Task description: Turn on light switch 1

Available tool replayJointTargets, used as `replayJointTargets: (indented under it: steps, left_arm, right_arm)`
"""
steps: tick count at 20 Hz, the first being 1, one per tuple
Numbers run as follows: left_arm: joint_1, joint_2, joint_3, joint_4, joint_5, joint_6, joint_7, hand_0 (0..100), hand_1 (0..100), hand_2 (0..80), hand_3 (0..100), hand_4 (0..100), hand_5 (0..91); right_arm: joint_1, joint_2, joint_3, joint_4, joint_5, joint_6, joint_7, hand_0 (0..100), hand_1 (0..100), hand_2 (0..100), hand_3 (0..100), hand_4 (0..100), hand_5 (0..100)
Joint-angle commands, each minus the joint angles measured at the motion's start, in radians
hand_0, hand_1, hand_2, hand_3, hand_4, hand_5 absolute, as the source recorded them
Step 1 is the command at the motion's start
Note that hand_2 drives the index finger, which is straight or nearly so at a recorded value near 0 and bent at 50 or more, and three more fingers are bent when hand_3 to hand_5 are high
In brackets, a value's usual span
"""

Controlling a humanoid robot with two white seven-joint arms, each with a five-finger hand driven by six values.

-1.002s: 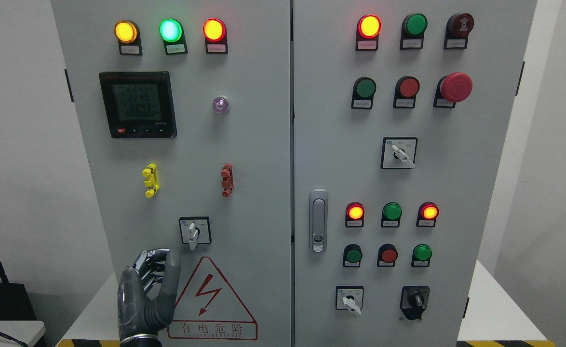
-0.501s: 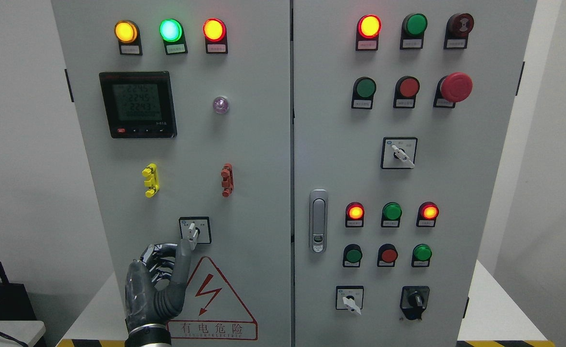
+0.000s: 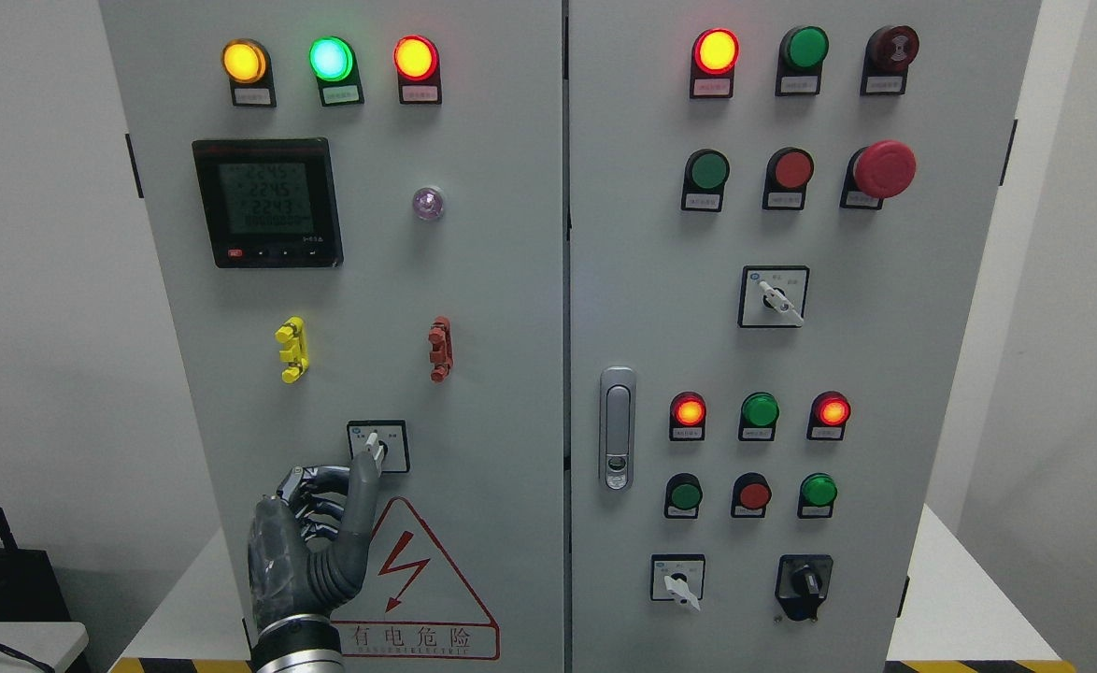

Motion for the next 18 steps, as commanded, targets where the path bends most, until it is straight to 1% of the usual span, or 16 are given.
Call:
replayJointTargets:
  steps: [1, 3, 4, 10, 14, 18]
  left_arm:
    - [-0.019, -0.011, -0.024, 0.0, -0.012, 0.018, 0.001, 15, 32, 52.2, 65, 73, 69.9]
    - [-0.033, -0.012, -0.024, 0.0, -0.012, 0.067, 0.001, 15, 33, 52.3, 66, 73, 69.9]
    - [-0.035, -0.014, -0.024, 0.0, -0.012, 0.076, 0.001, 16, 33, 52.3, 66, 74, 69.9]
    - [-0.035, -0.014, -0.025, -0.001, -0.012, 0.081, 0.002, 19, 33, 53.2, 66, 74, 70.6]
    - [-0.035, -0.014, -0.025, -0.001, -0.053, 0.086, 0.002, 20, 32, 53.5, 67, 74, 70.6]
    - [-0.035, -0.015, -0.024, -0.001, -0.059, 0.098, 0.008, 21, 32, 53.7, 67, 75, 70.9]
  right_arm:
    - [0.0, 0.0, 0.0, 0.0, -0.017, -0.001, 0.0, 12, 39, 0, 0, 0, 0]
    - [0.0, 0.0, 0.0, 0.0, -0.017, -0.001, 0.0, 12, 39, 0, 0, 0, 0]
    - [0.0, 0.0, 0.0, 0.0, -0.018, -0.001, 0.0, 12, 39, 0, 0, 0, 0]
    - [0.0, 0.0, 0.0, 0.0, -0.017, -0.001, 0.0, 12, 39, 0, 0, 0, 0]
    - [0.0, 0.0, 0.0, 0.0, -0.017, -0.001, 0.0, 12, 39, 0, 0, 0, 0]
    - [0.0, 0.0, 0.0, 0.0, -0.017, -0.001, 0.0, 12, 39, 0, 0, 0, 0]
